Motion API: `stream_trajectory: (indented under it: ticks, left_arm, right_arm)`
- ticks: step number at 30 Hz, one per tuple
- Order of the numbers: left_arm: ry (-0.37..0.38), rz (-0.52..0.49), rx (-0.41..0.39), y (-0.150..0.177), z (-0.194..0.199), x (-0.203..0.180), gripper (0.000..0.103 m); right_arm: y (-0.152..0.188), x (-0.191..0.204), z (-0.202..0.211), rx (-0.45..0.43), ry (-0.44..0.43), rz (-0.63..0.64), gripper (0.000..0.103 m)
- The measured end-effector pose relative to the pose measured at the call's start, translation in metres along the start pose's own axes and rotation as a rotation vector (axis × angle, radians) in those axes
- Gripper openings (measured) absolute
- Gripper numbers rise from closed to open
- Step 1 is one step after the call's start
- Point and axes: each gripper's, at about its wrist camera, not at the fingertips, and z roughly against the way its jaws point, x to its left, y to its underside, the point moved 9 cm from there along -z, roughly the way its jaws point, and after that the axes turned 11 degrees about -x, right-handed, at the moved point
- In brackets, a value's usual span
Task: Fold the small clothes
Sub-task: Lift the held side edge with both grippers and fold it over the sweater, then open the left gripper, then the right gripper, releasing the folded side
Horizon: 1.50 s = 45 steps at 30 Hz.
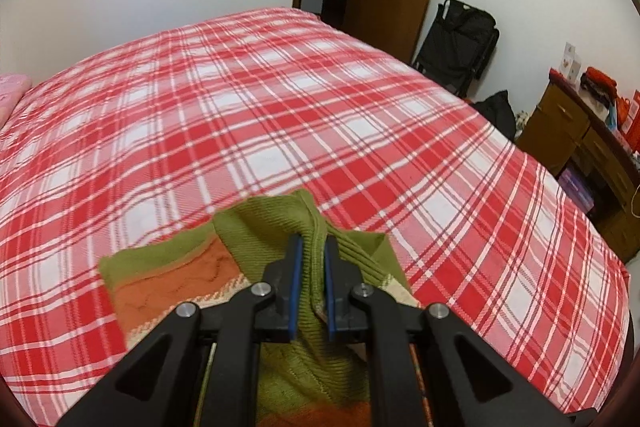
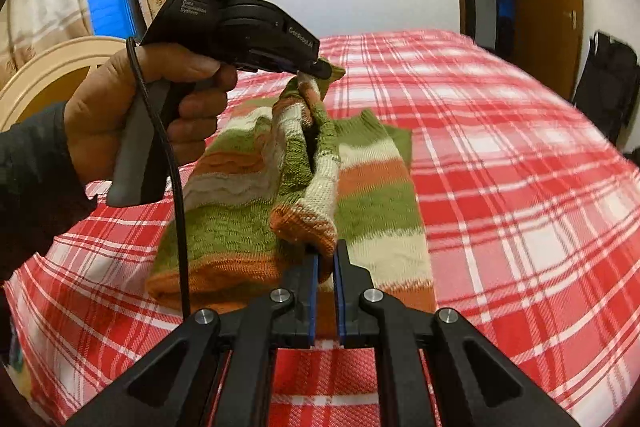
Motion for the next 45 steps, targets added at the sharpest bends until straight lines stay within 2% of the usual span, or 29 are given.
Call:
stream_trajectory:
  ticks: [12, 14, 15, 17, 19, 20, 21, 24, 26, 28, 30, 32, 34, 35, 36, 37, 38, 41, 43, 45]
  left_arm:
    - [-0.021, -0.089, 0.056, 0.021, -0.04, -0.035, 0.011]
    - [-0.024, -0.101, 0.056, 0.022, -0.042, -0.039, 0.014]
    - [-0.027, -0.105, 0.05, 0.021, -0.041, -0.041, 0.019]
    - [-0.019, -0.111, 0.025, 0.017, -0.033, -0.045, 0.02]
    - [-0.015, -0.125, -0.002, 0.014, -0.02, -0.046, 0.031]
    - [-0.023, -0.137, -0.022, 0.013, -0.01, -0.044, 0.045]
    - [-0.031, -0.135, -0.047, 0.012, 0.001, -0.04, 0.053]
    - [-0.031, -0.132, -0.057, 0.02, 0.026, -0.025, 0.059]
    - [-0.061, -0.13, -0.061, 0.034, 0.047, -0.001, 0.065]
    - [-0.072, -0.116, -0.055, 0.05, 0.063, 0.018, 0.067]
    - [-0.08, -0.099, -0.042, 0.067, 0.075, 0.033, 0.067]
    - [-0.083, -0.069, -0.033, 0.085, 0.084, 0.044, 0.07]
    - [-0.079, -0.04, -0.006, 0.104, 0.089, 0.047, 0.07]
    - [-0.065, -0.027, 0.001, 0.112, 0.09, 0.045, 0.07]
    - [-0.057, -0.023, 0.004, 0.117, 0.09, 0.041, 0.071]
    - [-0.049, -0.026, 0.009, 0.123, 0.09, 0.036, 0.072]
    - [-0.045, -0.032, 0.007, 0.127, 0.091, 0.032, 0.073]
    - [-0.029, -0.028, 0.002, 0.135, 0.092, 0.025, 0.079]
    - [-0.001, -0.037, 0.016, 0.142, 0.089, 0.019, 0.084]
    - [-0.016, -0.065, 0.013, 0.147, 0.085, 0.018, 0.089]
  right_arm:
    - [0.026, -0.027, -0.006, 0.078, -0.017, -0.132, 0.006]
    - [0.029, -0.029, -0.006, 0.087, -0.016, -0.144, 0.006]
    - [0.029, -0.03, -0.005, 0.087, -0.014, -0.146, 0.006]
    - [0.031, -0.033, -0.004, 0.091, -0.011, -0.153, 0.006]
    - [0.033, -0.037, -0.002, 0.098, -0.012, -0.173, 0.006]
    - [0.035, -0.04, -0.002, 0.105, -0.008, -0.18, 0.006]
    - [0.036, -0.043, 0.0, 0.105, -0.004, -0.185, 0.007]
    - [0.033, -0.052, 0.009, 0.086, 0.029, -0.2, 0.01]
    - [0.022, -0.06, 0.024, 0.041, 0.106, -0.16, 0.01]
    - [0.01, -0.06, 0.033, 0.001, 0.122, -0.154, 0.021]
    - [-0.008, -0.053, 0.036, -0.033, 0.084, -0.162, 0.055]
    - [-0.025, -0.038, 0.029, -0.039, 0.016, -0.166, 0.056]
    - [-0.035, -0.025, 0.011, -0.009, -0.012, -0.143, 0.056]
    - [-0.037, -0.022, -0.003, 0.014, -0.004, -0.126, 0.056]
    - [-0.036, -0.021, -0.018, 0.048, -0.004, -0.128, 0.048]
    - [-0.033, -0.022, -0.027, 0.075, -0.002, -0.137, 0.036]
    - [-0.027, -0.028, -0.042, 0.115, 0.02, -0.153, 0.011]
    - [-0.005, -0.046, -0.056, 0.182, 0.051, -0.221, 0.006]
    - [0.008, -0.054, -0.055, 0.202, 0.077, -0.206, 0.004]
    - [0.011, -0.051, -0.05, 0.212, 0.089, -0.167, 0.004]
